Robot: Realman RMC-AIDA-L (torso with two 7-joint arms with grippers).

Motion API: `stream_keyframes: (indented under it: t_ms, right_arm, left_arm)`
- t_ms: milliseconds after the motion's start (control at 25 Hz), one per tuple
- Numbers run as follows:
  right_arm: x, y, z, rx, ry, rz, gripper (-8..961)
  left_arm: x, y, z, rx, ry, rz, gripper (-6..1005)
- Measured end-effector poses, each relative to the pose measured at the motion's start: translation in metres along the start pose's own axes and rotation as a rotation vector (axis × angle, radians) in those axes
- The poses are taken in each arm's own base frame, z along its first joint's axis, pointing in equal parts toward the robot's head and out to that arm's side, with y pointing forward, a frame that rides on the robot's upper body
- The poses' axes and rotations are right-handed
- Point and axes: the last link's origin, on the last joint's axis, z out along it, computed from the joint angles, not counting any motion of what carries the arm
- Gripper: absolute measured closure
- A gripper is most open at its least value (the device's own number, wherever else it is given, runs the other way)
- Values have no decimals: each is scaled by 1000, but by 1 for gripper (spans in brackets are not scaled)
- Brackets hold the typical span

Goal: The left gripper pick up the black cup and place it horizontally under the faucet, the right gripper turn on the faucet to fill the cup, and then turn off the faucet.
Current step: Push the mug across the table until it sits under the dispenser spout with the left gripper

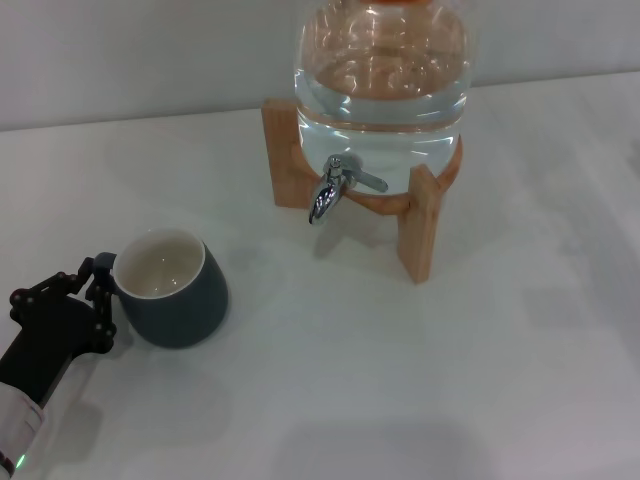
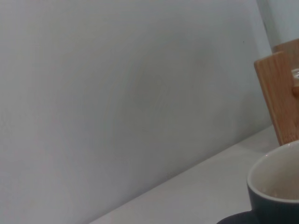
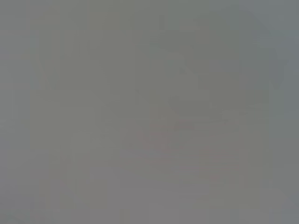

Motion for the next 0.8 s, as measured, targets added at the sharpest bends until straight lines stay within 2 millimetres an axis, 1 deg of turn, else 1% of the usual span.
stream_keyframes:
  t_ms: [400, 800]
  right_arm:
    - [0, 1, 0, -1, 0, 2, 98]
    - [0, 2, 2, -5, -3, 2, 98]
  left_arm:
    - [-1, 3, -1, -16, -3, 9, 906]
    - [6, 6, 7, -46, 17, 24, 908]
